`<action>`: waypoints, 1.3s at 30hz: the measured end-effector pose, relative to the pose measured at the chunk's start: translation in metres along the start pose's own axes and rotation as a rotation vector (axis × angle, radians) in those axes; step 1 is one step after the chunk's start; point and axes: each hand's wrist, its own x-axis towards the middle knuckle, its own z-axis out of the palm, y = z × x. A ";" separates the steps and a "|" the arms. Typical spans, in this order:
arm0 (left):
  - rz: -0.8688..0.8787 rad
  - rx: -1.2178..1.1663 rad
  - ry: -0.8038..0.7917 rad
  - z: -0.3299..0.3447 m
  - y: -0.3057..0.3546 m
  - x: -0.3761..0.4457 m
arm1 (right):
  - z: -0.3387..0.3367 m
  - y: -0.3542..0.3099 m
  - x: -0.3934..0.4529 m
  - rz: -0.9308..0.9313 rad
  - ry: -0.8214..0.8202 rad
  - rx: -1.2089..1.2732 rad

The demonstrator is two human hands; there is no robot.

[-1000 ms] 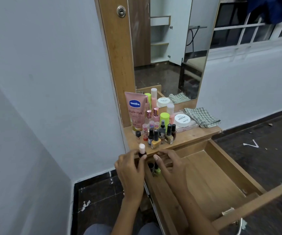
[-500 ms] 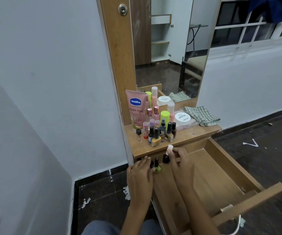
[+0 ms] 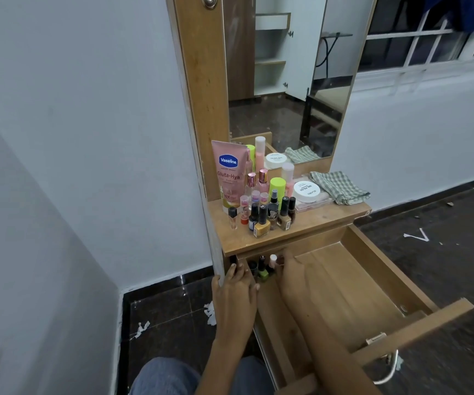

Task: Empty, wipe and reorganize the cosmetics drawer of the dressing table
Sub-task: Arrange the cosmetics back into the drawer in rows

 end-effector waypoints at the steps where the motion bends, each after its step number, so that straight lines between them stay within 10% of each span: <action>1: 0.003 0.013 0.005 -0.001 0.000 0.000 | 0.000 0.000 0.001 0.002 -0.018 0.000; 6: 0.067 -0.097 0.172 -0.011 0.008 0.006 | -0.006 0.006 -0.001 0.004 0.000 0.014; 12: 0.175 -0.090 0.466 -0.036 0.031 0.033 | -0.015 0.000 -0.017 -0.258 0.384 0.126; 33: 0.445 -0.184 0.517 -0.050 0.048 0.047 | -0.017 -0.011 -0.019 -0.730 0.489 0.103; 39: 0.256 -0.253 0.408 -0.046 0.035 0.036 | -0.025 0.003 -0.016 -0.239 0.568 0.228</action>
